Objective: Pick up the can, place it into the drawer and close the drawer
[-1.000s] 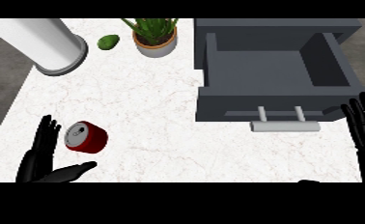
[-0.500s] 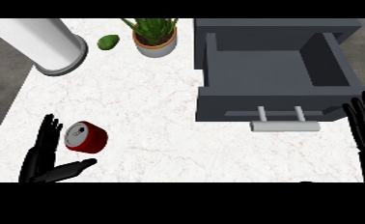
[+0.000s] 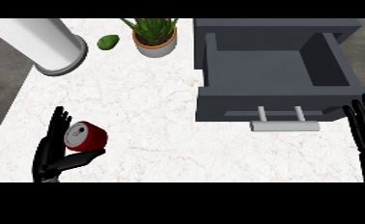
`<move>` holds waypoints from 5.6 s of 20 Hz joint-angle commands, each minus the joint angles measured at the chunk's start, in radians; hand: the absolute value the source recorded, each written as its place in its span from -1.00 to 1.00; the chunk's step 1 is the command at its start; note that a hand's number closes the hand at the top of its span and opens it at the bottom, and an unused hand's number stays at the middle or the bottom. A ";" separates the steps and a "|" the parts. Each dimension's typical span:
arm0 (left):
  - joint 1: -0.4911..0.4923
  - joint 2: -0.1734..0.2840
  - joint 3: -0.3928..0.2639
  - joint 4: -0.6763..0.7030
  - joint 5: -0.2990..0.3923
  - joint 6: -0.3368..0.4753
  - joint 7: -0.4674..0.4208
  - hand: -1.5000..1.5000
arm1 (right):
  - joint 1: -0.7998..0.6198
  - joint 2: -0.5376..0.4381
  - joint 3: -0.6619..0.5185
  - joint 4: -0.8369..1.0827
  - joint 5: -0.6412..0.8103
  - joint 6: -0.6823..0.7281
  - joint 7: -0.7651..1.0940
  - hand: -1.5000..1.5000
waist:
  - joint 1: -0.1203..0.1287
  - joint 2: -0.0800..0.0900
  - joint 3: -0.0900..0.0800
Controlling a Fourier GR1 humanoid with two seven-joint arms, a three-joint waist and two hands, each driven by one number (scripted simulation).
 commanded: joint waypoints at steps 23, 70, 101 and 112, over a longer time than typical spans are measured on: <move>-0.084 -0.037 -0.091 -0.046 0.079 -0.038 0.051 1.00 | -0.036 -0.020 -0.057 -0.058 -0.076 -0.005 0.096 -1.00 | 0.004 -0.001 0.000; -0.946 -0.146 -0.495 -0.173 -0.008 0.465 0.694 1.00 | 0.036 -0.025 -0.102 -0.105 -0.129 0.028 0.067 -1.00 | -0.014 0.002 0.000; -1.444 -0.146 -0.639 0.558 0.343 0.557 0.516 1.00 | -0.011 -0.037 -0.089 -0.068 -0.116 0.057 0.052 -1.00 | -0.062 0.014 0.002; -1.488 -0.146 -0.783 0.634 0.409 0.644 0.464 1.00 | -0.133 -0.023 -0.035 -0.022 -0.032 -0.009 0.093 -1.00 | -0.099 0.026 0.003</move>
